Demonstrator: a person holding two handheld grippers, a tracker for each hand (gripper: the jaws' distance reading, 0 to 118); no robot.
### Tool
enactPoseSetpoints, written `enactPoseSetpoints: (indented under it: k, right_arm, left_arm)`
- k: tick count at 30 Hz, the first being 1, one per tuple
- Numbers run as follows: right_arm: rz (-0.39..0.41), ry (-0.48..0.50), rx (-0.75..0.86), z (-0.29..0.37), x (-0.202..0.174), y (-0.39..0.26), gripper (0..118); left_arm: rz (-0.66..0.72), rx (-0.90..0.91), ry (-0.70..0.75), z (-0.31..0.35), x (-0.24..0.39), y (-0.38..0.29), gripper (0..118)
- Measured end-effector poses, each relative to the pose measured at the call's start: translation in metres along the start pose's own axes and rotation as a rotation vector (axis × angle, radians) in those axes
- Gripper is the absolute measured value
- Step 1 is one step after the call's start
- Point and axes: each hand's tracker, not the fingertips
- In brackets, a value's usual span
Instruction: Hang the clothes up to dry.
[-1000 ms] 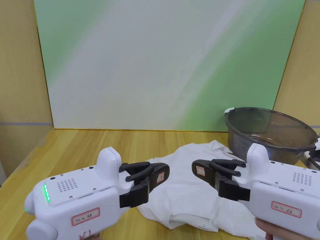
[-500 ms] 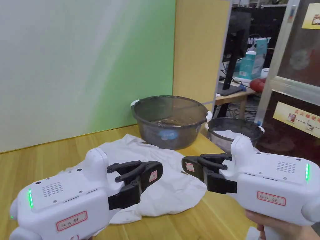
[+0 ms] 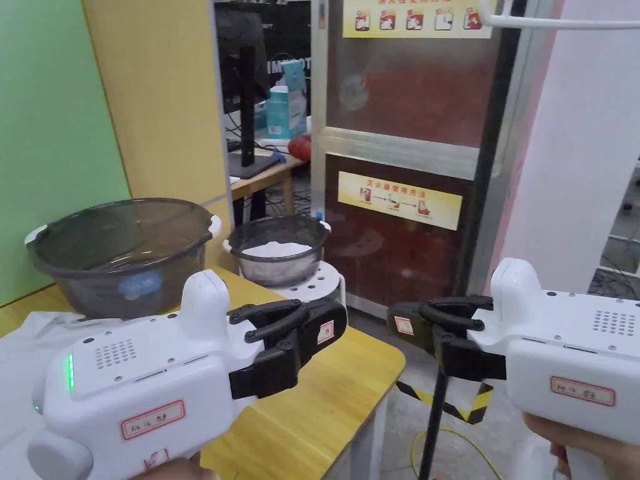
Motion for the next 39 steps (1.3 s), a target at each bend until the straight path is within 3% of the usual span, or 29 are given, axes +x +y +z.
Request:
enactPoseSetpoints:
  k: [9,12,17,22,30,39]
  right_arm:
    - [-0.077,-0.272,0.019,0.136,-0.007,-0.016,0]
    - [-0.084,-0.403,0.000,0.178,-0.020,-0.020,0]
    - [-0.144,-0.510,0.028,0.234,-0.042,-0.033,0]
    - [-0.145,-0.589,0.006,0.267,-0.062,-0.040,0]
    - [-0.152,-0.568,0.030,0.259,-0.063,-0.038,0]
    - [-0.014,-0.558,0.093,0.272,-0.080,0.033,0]
  left_arm:
    - [-0.004,-0.041,-0.328,-0.110,0.037,-0.001,3]
    - [0.029,-0.049,-0.457,-0.139,0.052,-0.002,3]
    - [0.020,-0.067,-0.595,-0.176,0.085,-0.004,3]
    - [0.014,-0.097,-0.688,-0.199,0.109,-0.005,3]
    - [-0.002,-0.092,-0.676,-0.192,0.116,-0.008,3]
    - [-0.095,0.026,-0.689,-0.172,0.125,0.061,3]
